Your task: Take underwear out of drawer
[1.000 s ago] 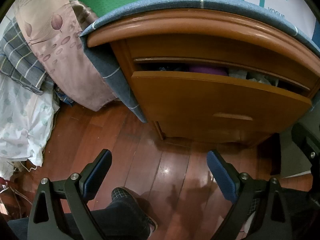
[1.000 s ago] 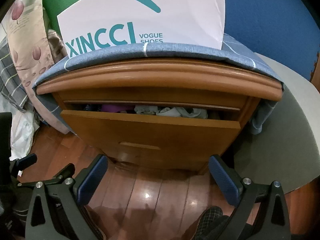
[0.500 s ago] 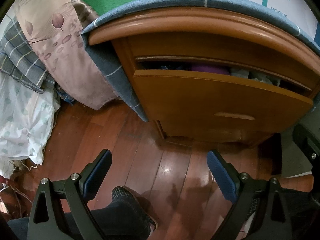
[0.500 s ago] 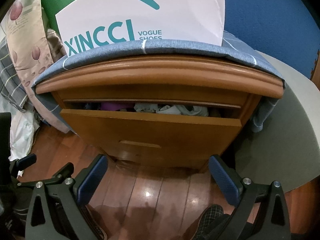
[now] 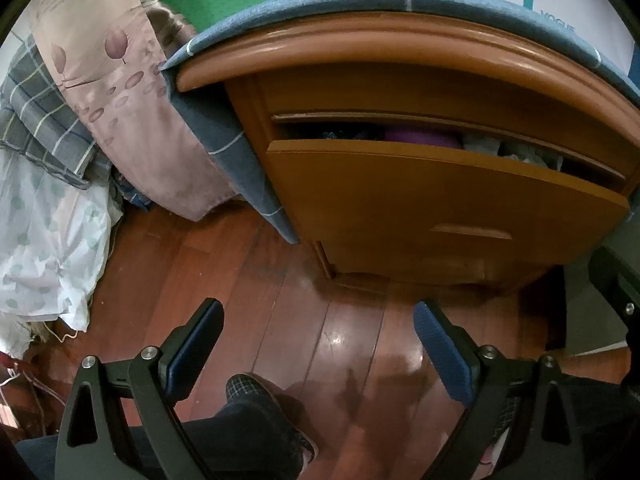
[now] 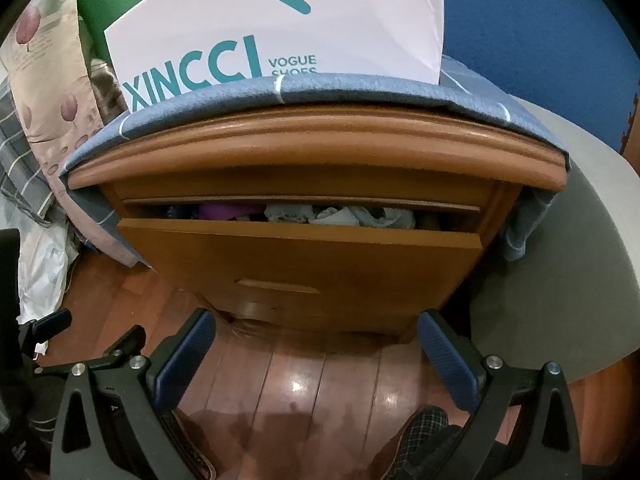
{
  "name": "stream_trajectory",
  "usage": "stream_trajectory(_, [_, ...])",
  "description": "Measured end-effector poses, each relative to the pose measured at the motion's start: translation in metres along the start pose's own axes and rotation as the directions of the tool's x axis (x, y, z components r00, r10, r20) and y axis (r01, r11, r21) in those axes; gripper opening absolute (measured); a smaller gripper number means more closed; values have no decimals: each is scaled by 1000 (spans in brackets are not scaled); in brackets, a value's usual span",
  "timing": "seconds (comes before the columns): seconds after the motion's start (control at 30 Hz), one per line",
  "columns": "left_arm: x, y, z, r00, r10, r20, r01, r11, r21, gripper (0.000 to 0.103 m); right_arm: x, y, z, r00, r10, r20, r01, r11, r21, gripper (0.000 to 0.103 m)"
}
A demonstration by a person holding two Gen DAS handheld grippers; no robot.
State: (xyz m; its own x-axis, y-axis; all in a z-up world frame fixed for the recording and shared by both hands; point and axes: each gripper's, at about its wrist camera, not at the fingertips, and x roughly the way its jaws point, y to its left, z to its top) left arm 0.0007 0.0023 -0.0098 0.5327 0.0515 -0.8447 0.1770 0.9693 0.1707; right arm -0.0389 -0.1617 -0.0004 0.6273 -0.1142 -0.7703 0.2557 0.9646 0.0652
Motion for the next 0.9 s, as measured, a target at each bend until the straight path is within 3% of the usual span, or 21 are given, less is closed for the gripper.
stream_trajectory(0.3, [-1, 2, 1, 999, -32, -13, 31, 999, -28, 95, 2, -10, 0, 1000, -17, -5, 17, 999, 29, 103])
stream_trajectory(0.47, [-1, 19, 1, 986, -160, -38, 154, 979, -133, 95, 5, -20, -1, 1000, -22, -21, 23, 998, 57, 103])
stream_trajectory(0.53, [0, 27, 1, 971, -235, -43, 222, 952, -210, 95, 4, -25, -2, 1000, -19, -23, 21, 997, 74, 103])
stream_trajectory(0.63, [5, 37, 2, 926, -378, -19, 347, 869, -353, 95, 3, -30, -1, 1000, -7, -27, 10, 995, 96, 103])
stream_trajectory(0.7, [9, 38, 6, 908, -420, 10, 386, 825, -413, 95, 2, -32, 0, 1000, -5, -26, 7, 995, 100, 103])
stream_trajectory(0.8, [17, 37, 14, 895, -442, 59, 413, 772, -483, 95, 0, -33, 0, 1000, 3, -24, 0, 994, 109, 103])
stream_trajectory(0.9, [27, 39, 24, 867, -488, 102, 457, 693, -558, 95, -1, -34, 1, 999, 14, -30, -10, 993, 117, 103])
